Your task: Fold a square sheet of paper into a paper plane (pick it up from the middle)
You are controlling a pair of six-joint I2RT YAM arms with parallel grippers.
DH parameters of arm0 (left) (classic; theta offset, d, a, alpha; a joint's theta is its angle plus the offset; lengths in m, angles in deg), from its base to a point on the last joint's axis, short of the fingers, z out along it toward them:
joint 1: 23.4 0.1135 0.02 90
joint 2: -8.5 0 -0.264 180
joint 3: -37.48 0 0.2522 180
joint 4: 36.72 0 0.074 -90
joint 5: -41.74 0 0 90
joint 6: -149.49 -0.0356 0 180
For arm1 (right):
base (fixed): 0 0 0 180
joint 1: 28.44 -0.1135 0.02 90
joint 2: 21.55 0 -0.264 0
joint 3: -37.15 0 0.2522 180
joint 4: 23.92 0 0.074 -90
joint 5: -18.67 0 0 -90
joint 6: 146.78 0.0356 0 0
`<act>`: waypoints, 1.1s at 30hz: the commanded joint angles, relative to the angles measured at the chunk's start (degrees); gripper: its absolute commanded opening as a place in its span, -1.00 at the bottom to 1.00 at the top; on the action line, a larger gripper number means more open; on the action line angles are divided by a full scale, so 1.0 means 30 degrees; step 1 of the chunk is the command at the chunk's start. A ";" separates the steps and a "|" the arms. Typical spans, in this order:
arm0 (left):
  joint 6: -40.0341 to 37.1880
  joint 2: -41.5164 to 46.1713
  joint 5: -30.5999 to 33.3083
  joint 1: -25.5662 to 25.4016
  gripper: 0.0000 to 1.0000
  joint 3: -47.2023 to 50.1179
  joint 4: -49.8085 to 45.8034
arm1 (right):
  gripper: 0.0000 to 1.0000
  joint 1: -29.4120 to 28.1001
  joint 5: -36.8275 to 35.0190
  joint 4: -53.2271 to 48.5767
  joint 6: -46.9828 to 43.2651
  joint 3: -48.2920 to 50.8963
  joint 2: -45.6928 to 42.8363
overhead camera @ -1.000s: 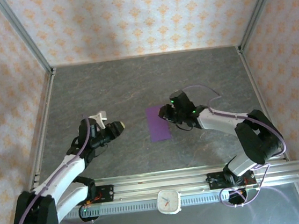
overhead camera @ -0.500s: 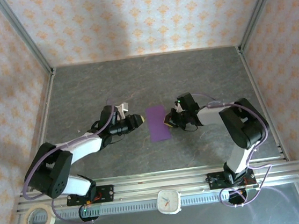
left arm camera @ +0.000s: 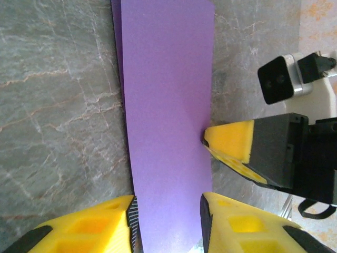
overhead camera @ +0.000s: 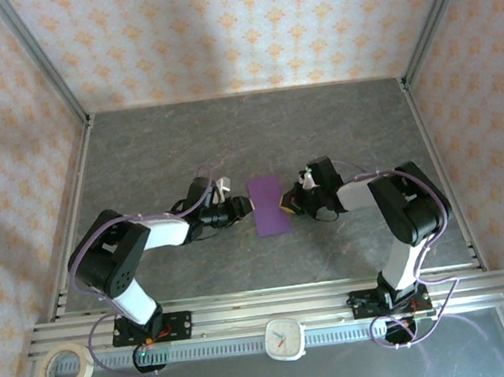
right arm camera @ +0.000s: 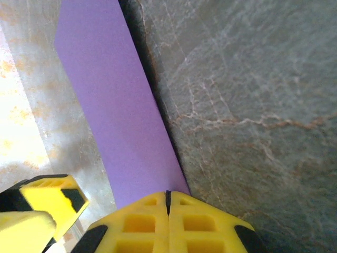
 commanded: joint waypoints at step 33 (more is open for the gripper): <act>-0.1455 -0.3562 0.0628 -0.0594 -0.25 -0.5541 -0.7973 | -0.92 0.0066 -0.1178 -0.1388 0.0171 0.0708 0.0733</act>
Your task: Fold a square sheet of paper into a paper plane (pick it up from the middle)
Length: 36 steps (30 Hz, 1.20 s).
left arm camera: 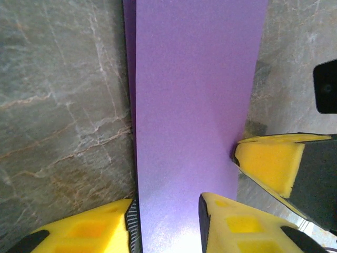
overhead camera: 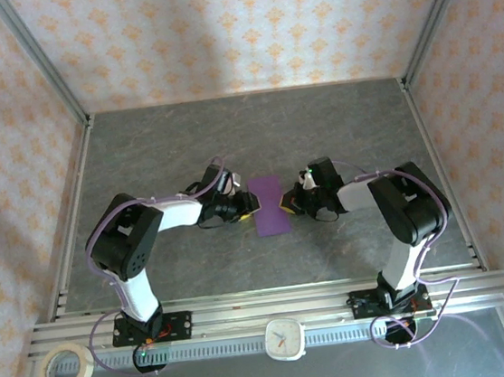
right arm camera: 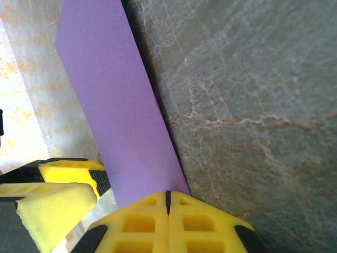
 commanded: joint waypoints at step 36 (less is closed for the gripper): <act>-0.0508 0.0060 0.0088 -0.0254 -0.59 -0.0859 -0.1548 | -0.90 0.0019 -0.1385 -0.1085 0.0737 0.0996 0.0385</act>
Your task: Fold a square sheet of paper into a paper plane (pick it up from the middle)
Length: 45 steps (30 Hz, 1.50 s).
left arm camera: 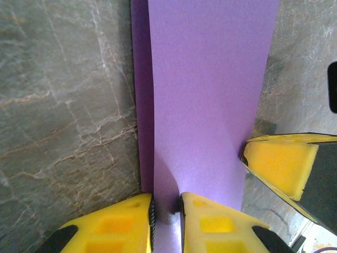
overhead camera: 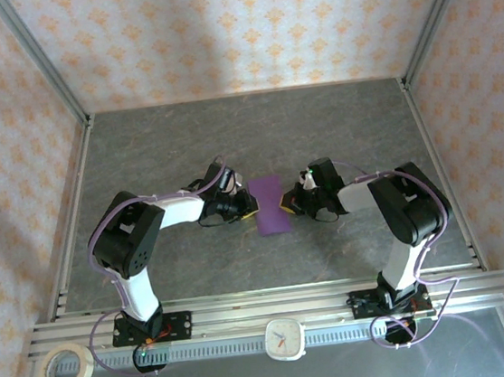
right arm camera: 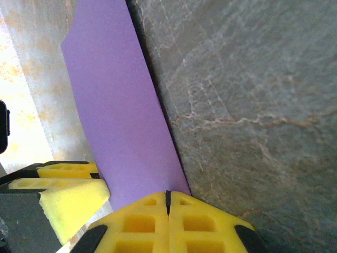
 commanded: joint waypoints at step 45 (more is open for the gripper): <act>-0.0089 0.1189 -0.1182 -0.0231 -0.48 0.0673 0.1393 | -0.89 0.0019 -0.1314 -0.1608 0.0389 0.0785 0.0356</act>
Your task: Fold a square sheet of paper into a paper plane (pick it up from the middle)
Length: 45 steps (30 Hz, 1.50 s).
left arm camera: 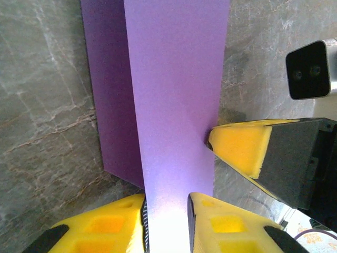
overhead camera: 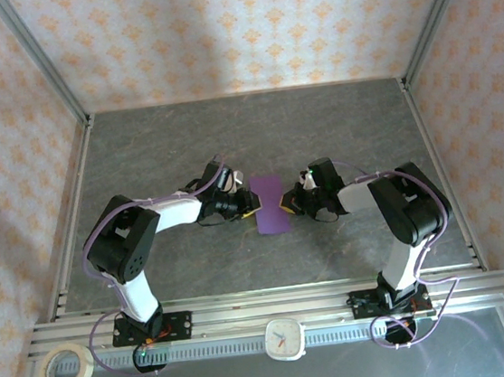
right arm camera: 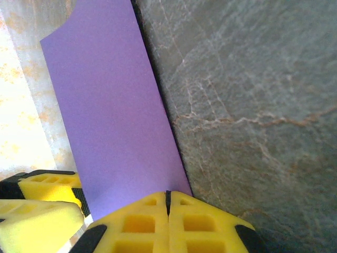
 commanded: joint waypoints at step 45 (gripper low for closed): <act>-0.0242 0.0970 -0.1371 0.0719 -1.00 0.0158 0.0310 | 0.07 -1.4232 -2.1124 0.0377 -1.6523 0.2657 -0.6135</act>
